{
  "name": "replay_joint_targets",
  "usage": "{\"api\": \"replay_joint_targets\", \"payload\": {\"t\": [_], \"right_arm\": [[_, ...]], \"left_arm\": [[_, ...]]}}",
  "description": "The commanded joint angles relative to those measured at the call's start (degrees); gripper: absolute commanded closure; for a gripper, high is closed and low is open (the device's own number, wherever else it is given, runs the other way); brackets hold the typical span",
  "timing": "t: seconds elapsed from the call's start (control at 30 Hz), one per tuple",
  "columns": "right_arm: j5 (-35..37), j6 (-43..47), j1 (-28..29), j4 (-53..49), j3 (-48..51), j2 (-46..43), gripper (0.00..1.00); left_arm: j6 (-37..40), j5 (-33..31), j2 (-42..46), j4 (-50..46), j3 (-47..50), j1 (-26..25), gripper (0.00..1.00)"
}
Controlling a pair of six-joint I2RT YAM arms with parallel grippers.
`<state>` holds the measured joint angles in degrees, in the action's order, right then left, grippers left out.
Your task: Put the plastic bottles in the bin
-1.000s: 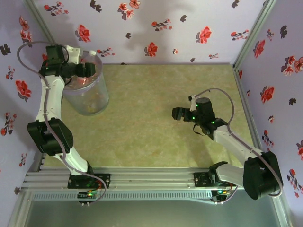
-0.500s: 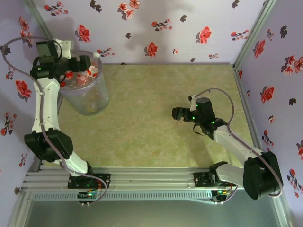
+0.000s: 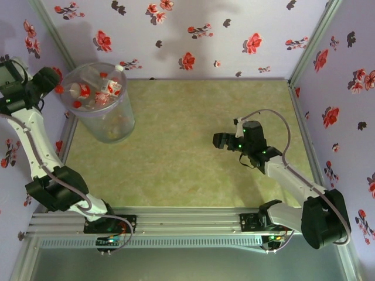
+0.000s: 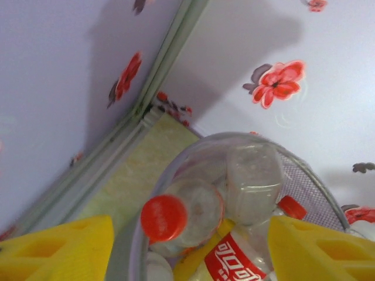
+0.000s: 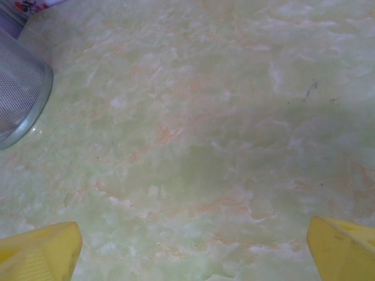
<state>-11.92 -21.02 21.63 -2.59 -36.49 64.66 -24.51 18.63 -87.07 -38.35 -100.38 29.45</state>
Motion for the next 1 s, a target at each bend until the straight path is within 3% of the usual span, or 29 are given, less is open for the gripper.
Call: {"api": "replay_joint_targets", "payload": {"t": [0.0, 0.17, 0.43, 0.97], "right_arm": [[0.4, 1.1, -0.4, -0.1, 1.1, -2.5, 0.01], [1.4, 4.5, -0.4, -3.0, -0.9, -1.3, 0.01], [1.6, 6.3, -0.4, -3.4, -1.8, 0.1, 0.01], [1.6, 5.5, -0.4, -3.4, -1.8, -0.1, 0.01]], "left_arm": [[-7.4, 5.0, 3.5, 5.0, 5.1, 1.2, 0.40], [-10.5, 8.3, 5.1, 8.5, 11.7, 1.2, 0.41], [-10.2, 7.7, 5.6, 10.2, 18.3, 0.0, 0.55], [-7.8, 7.8, 0.1, 10.6, 19.6, -6.8, 0.66]]}}
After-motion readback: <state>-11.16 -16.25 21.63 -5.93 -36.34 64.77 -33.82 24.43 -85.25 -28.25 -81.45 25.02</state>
